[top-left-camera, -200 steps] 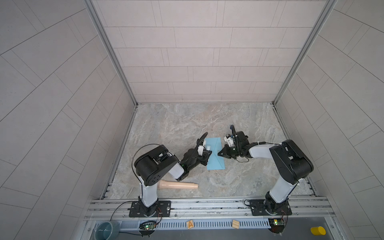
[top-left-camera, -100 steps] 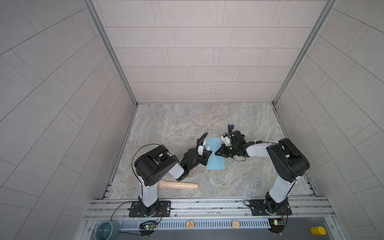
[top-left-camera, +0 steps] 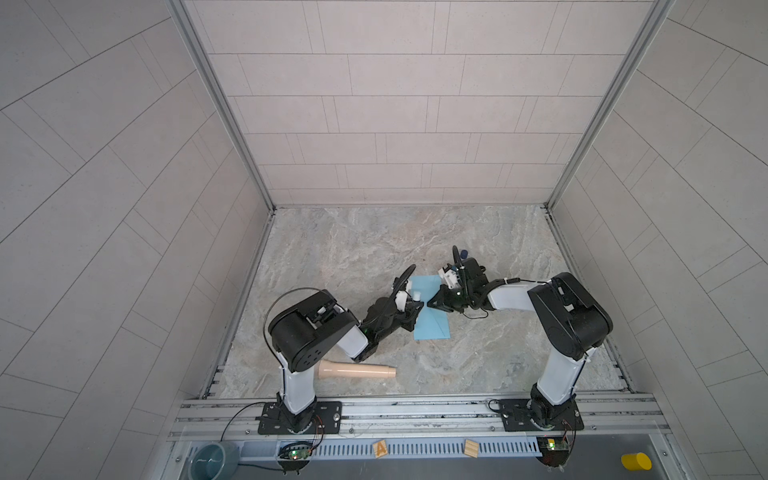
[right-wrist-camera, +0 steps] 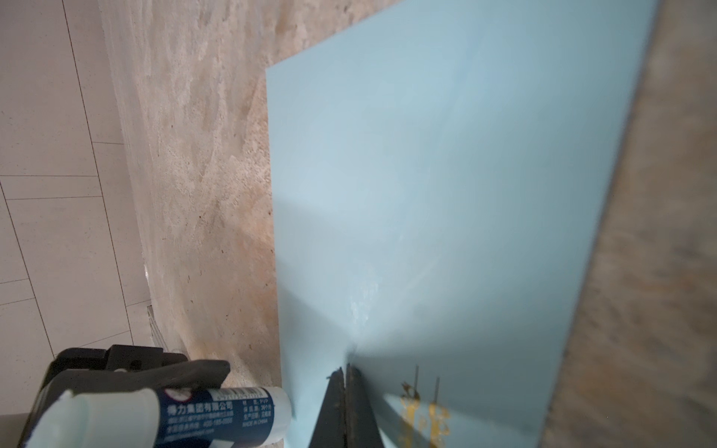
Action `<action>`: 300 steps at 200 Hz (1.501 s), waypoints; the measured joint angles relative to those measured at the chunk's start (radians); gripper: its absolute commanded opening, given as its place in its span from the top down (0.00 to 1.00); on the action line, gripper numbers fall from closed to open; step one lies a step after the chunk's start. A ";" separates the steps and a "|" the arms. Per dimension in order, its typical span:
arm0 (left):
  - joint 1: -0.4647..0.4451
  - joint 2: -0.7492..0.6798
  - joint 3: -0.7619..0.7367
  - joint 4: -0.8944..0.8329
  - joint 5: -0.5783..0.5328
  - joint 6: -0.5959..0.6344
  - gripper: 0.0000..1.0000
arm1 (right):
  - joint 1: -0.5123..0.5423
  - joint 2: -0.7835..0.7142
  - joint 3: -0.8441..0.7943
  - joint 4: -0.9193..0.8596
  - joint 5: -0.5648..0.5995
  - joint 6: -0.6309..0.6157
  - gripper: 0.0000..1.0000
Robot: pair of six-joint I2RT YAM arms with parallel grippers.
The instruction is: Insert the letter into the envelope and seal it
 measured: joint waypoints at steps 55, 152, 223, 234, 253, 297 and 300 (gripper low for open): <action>0.000 -0.006 0.000 -0.011 -0.008 0.000 1.00 | 0.000 -0.002 0.000 -0.009 0.002 -0.017 1.00; 0.000 -0.013 0.007 -0.034 -0.021 0.000 1.00 | 0.000 -0.052 -0.011 -0.109 0.023 -0.073 1.00; 0.000 -0.013 0.014 -0.045 -0.026 -0.001 1.00 | 0.000 -0.126 -0.072 -0.181 0.025 -0.120 1.00; 0.000 -0.013 0.014 -0.046 -0.027 -0.005 1.00 | 0.001 -0.139 -0.083 -0.196 0.026 -0.128 1.00; 0.000 -0.013 0.015 -0.047 -0.028 -0.008 1.00 | 0.002 -0.152 -0.094 -0.211 0.026 -0.138 1.00; 0.000 -0.013 0.015 -0.047 -0.029 -0.011 1.00 | 0.002 -0.152 -0.090 -0.217 0.026 -0.138 1.00; 0.000 -0.013 0.015 -0.047 -0.029 -0.011 1.00 | 0.002 -0.151 -0.089 -0.219 0.026 -0.138 1.00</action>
